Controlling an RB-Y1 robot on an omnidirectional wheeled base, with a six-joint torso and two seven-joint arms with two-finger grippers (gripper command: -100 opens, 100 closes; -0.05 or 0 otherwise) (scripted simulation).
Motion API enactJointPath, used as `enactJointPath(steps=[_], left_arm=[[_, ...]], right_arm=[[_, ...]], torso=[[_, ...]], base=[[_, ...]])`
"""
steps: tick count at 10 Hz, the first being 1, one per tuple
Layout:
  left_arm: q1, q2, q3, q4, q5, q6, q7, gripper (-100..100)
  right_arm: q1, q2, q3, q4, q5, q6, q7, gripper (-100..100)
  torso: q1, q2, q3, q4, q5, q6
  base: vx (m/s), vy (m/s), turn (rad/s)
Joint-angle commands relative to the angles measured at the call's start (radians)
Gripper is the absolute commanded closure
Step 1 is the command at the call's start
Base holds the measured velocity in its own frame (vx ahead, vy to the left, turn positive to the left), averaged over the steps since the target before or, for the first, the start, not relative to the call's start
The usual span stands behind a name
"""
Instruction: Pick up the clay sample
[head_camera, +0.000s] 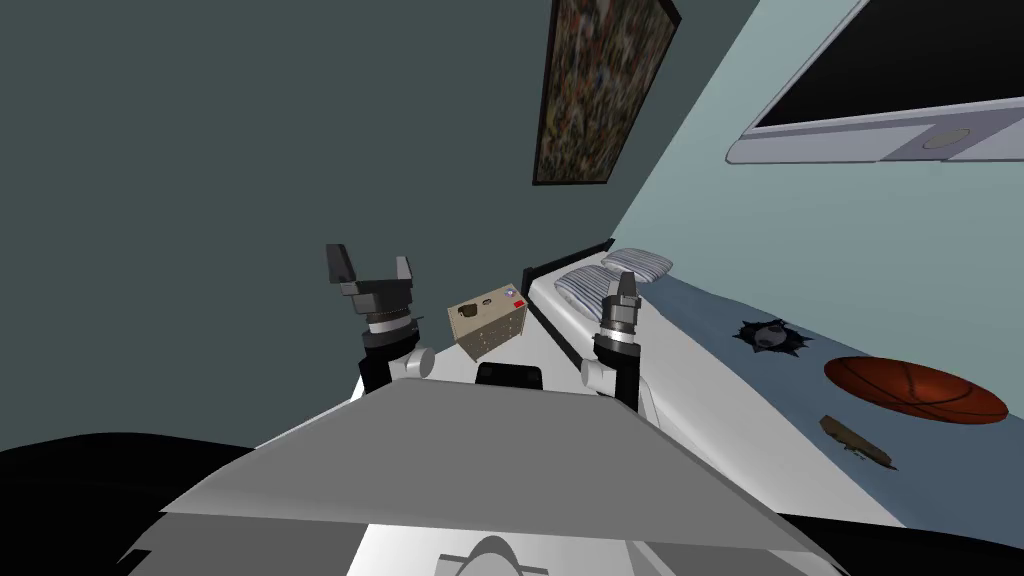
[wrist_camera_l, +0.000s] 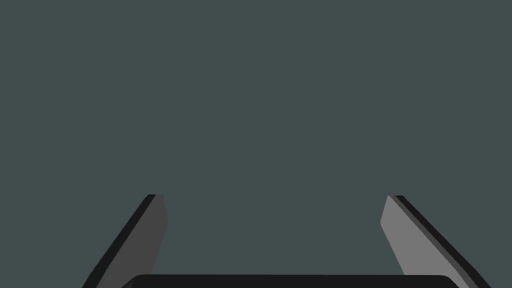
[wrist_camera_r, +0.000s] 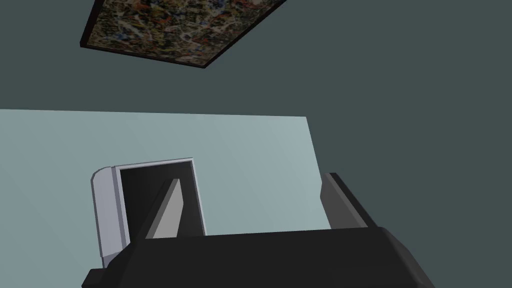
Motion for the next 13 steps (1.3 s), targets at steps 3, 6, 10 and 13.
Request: enactJointPath(steps=[3,6,10,13], left_arm=[[-0.009,0.098,-0.014,0.024,0.018,0.03,0.009,-100],[-0.02,0.173,-0.037,0.065,0.051,0.079,0.022,-100],[-0.035,0.258,-0.078,0.145,0.122,0.171,0.039,-100],[-0.042,0.315,-0.114,0.224,0.194,0.254,0.047,-100]], right_arm=[[0.0,0.0,0.0,0.0,0.0,0.0,0.0,0],[0.0,0.0,0.0,0.0,0.0,0.0,0.0,0],[0.0,0.0,0.0,0.0,0.0,0.0,0.0,0],[0.0,0.0,0.0,0.0,0.0,0.0,0.0,0]], torso=[[0.003,0.001,0.001,0.0,0.001,0.0],[0.007,0.003,0.002,0.001,0.002,0.0],[0.009,0.004,0.003,0.001,0.002,0.0],[0.01,0.003,0.002,0.001,0.002,0.0]], base=[[-0.022,0.04,-0.099],[-0.047,0.1,-0.18],[-0.068,0.116,-0.259],[-0.074,0.118,-0.322]])
